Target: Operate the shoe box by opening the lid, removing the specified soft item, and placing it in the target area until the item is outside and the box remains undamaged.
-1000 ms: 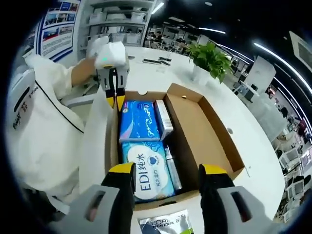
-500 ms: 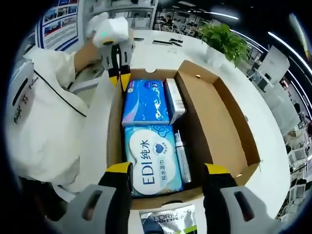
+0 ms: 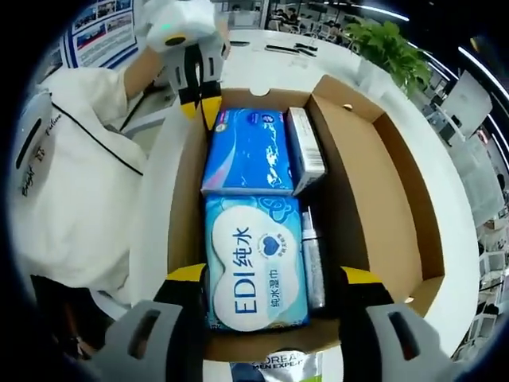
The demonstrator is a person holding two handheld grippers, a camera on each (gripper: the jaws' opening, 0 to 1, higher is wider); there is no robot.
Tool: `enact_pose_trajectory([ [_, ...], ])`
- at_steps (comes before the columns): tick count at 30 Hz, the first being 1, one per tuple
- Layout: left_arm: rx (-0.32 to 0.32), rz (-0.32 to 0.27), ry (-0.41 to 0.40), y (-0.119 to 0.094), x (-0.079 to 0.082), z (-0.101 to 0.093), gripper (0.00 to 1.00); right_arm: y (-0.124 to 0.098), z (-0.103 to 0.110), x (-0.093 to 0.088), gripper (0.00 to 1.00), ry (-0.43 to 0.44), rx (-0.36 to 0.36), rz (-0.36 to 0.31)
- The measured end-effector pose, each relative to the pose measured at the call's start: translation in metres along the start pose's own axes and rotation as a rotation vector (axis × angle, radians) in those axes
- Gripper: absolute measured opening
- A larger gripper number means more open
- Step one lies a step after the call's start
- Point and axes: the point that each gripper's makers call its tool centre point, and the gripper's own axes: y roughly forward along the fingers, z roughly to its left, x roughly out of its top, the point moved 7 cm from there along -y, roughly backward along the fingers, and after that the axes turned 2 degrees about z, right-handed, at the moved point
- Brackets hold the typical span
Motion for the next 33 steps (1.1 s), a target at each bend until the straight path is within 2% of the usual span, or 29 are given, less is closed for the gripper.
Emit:
enact_pose_trajectory([
  [3, -0.002, 0.003, -0.001, 0.000, 0.000, 0.000, 0.03, 0.000, 0.002, 0.002, 0.66, -0.001, 0.012, 0.003],
  [8, -0.006, 0.005, -0.003, 0.000, 0.000, -0.001, 0.03, 0.004, 0.004, 0.003, 0.66, -0.019, 0.034, 0.046],
  [13, -0.003, 0.005, -0.002, 0.000, 0.001, -0.002, 0.03, 0.017, 0.005, 0.003, 0.66, -0.030, 0.078, 0.083],
  [16, -0.001, 0.005, -0.001, 0.000, 0.001, -0.002, 0.03, 0.023, -0.003, 0.002, 0.67, 0.014, 0.107, 0.092],
  [22, -0.003, 0.005, -0.002, -0.001, 0.001, -0.003, 0.03, 0.034, 0.000, 0.004, 0.66, -0.003, 0.155, 0.127],
  [26, 0.003, 0.004, 0.000, -0.001, 0.001, -0.004, 0.03, 0.043, 0.001, 0.002, 0.66, -0.023, 0.152, 0.170],
  [33, 0.004, 0.001, 0.002, -0.002, 0.001, -0.005, 0.03, 0.046, 0.002, 0.002, 0.65, -0.023, 0.150, 0.192],
])
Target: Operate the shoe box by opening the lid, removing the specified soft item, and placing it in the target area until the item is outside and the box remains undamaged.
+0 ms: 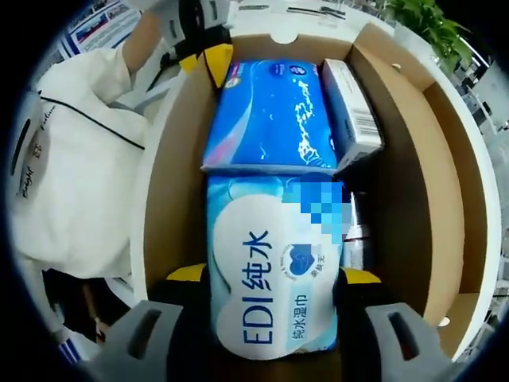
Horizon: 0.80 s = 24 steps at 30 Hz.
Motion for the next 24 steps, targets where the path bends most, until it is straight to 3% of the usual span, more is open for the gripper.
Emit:
enact_pose_trajectory([
  [11, 0.003, 0.001, 0.002, 0.001, 0.000, -0.002, 0.03, 0.014, 0.005, 0.005, 0.67, -0.007, -0.011, 0.100],
  [24, -0.001, 0.002, 0.000, 0.001, 0.001, -0.003, 0.03, 0.015, 0.006, 0.004, 0.67, 0.000, -0.017, 0.103],
])
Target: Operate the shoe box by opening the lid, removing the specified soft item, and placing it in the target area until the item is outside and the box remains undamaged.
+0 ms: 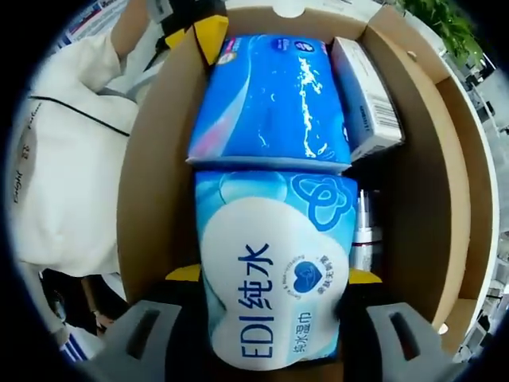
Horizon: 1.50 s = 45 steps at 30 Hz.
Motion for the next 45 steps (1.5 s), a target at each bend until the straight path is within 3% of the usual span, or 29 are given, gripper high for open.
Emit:
enact_pose_trajectory([
  [6, 0.002, 0.001, 0.001, 0.000, 0.000, -0.001, 0.03, 0.002, 0.001, 0.002, 0.67, 0.000, -0.003, 0.025],
  [16, 0.006, -0.005, 0.005, 0.001, 0.000, -0.002, 0.03, 0.008, 0.006, 0.004, 0.68, 0.000, -0.007, 0.126],
  [34, -0.007, -0.008, 0.000, 0.001, -0.003, 0.008, 0.03, 0.009, 0.002, 0.004, 0.68, -0.007, -0.001, 0.130],
  [43, -0.003, -0.006, -0.010, 0.002, -0.004, 0.010, 0.03, 0.007, 0.003, 0.005, 0.63, 0.025, -0.005, 0.124],
  [45, -0.002, -0.006, -0.010, 0.002, -0.004, 0.010, 0.03, 0.005, 0.004, 0.005, 0.62, 0.056, 0.022, 0.127],
])
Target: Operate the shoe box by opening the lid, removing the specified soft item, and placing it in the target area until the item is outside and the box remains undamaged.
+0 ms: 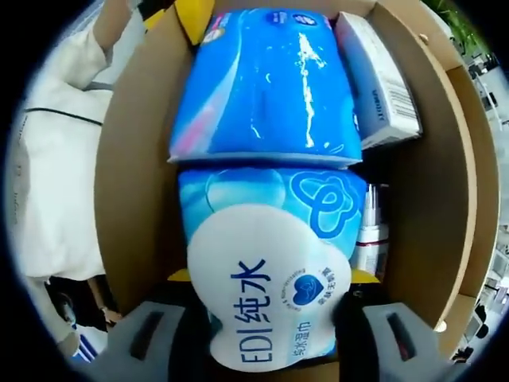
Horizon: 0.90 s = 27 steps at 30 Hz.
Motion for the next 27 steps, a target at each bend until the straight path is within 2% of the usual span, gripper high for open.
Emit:
enact_pose_trajectory([
  [4, -0.003, -0.002, 0.011, 0.000, 0.000, -0.001, 0.03, -0.001, 0.007, 0.001, 0.61, -0.019, -0.021, 0.008],
  [11, -0.017, -0.002, 0.003, 0.000, 0.000, -0.001, 0.02, -0.003, 0.003, 0.000, 0.61, -0.044, -0.050, 0.021],
  [13, -0.012, -0.005, 0.002, 0.000, 0.000, -0.002, 0.02, -0.007, 0.001, -0.001, 0.61, -0.048, -0.080, 0.009],
  [15, -0.008, -0.006, 0.001, 0.000, 0.000, -0.002, 0.03, -0.009, -0.001, -0.001, 0.61, -0.030, -0.067, -0.015],
  [27, -0.029, -0.002, 0.001, 0.000, 0.001, -0.003, 0.02, -0.032, 0.004, -0.001, 0.61, -0.087, -0.080, -0.019],
])
